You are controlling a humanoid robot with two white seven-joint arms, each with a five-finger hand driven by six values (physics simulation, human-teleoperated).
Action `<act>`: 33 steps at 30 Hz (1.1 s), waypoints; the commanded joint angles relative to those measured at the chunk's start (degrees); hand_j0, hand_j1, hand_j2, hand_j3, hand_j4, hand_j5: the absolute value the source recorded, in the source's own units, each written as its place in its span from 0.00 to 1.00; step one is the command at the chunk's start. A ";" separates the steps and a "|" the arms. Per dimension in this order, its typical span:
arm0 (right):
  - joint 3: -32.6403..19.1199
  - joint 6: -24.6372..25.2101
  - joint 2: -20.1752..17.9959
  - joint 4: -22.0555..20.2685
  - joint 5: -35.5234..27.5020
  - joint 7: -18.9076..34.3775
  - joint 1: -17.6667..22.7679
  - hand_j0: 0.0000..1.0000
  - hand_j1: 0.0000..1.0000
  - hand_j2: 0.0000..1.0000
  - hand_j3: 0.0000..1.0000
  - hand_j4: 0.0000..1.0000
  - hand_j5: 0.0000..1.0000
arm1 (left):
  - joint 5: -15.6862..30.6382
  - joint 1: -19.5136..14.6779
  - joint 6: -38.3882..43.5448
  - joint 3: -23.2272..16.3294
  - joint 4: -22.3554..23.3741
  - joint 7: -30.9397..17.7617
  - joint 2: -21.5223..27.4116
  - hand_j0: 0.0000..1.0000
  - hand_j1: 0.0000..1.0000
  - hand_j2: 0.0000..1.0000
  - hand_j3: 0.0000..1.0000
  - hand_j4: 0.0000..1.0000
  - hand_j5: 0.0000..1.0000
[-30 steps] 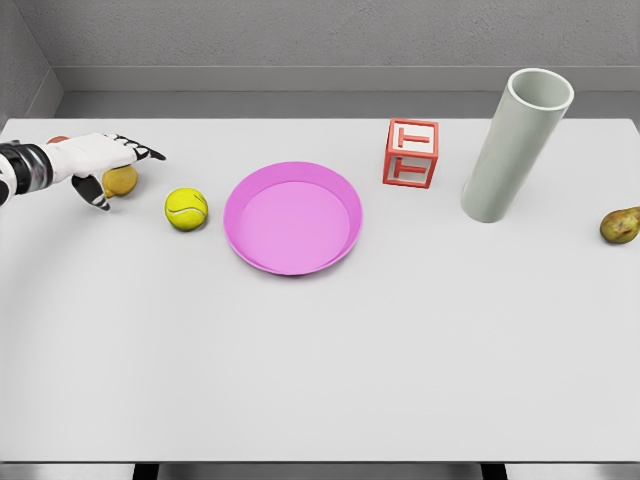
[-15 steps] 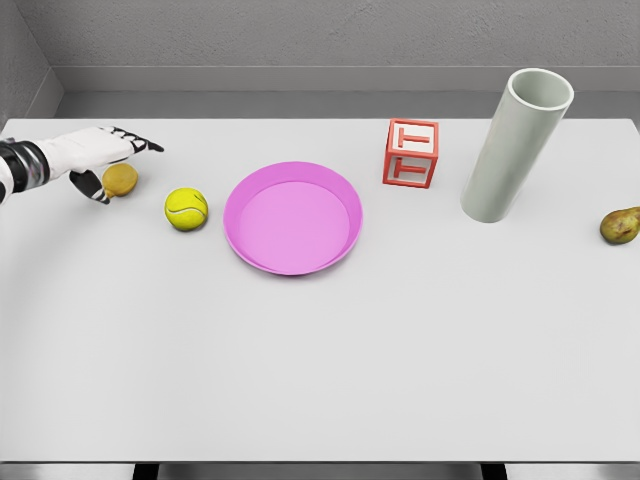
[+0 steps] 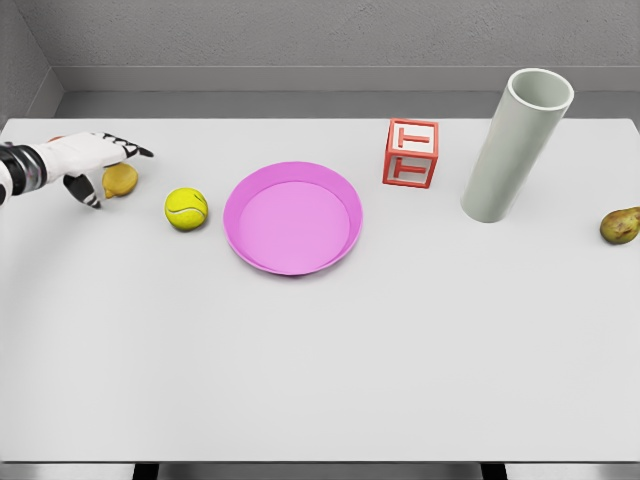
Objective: Put the lemon on the plate with left arm
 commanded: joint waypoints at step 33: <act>-0.01 -0.01 0.00 -0.01 -0.02 0.01 0.00 1.00 1.00 1.00 1.00 1.00 1.00 | 0.21 -0.44 2.32 -0.20 2.00 0.04 -1.56 0.97 0.97 0.97 0.97 0.97 0.97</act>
